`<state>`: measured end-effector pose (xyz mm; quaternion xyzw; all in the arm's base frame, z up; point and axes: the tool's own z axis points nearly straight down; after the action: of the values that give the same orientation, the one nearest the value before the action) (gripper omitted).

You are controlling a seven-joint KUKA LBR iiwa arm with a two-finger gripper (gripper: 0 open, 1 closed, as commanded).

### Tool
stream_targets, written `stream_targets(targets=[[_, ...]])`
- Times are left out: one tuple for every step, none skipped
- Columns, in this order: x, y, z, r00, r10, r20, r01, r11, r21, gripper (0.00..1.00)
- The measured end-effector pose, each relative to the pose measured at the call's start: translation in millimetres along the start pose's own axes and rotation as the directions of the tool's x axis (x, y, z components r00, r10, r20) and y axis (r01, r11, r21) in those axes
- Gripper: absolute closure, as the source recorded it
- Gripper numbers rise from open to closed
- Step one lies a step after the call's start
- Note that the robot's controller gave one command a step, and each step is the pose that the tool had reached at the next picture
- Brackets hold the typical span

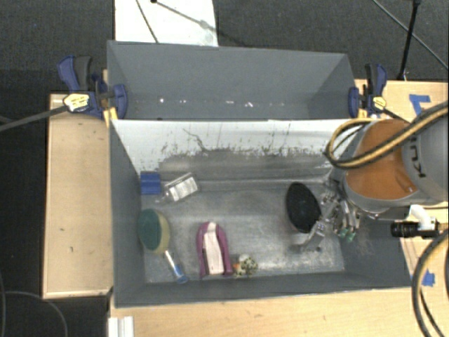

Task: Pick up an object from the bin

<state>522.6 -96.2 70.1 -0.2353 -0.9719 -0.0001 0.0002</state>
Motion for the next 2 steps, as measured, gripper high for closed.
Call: stream_targets(targets=[[7.0,39.9,-0.3,0.995,0.098,0.005,-0.098,0.995,-0.003,0.00],[7.0,37.6,0.3,0.995,0.098,0.004,-0.098,0.995,-0.001,1.00]])
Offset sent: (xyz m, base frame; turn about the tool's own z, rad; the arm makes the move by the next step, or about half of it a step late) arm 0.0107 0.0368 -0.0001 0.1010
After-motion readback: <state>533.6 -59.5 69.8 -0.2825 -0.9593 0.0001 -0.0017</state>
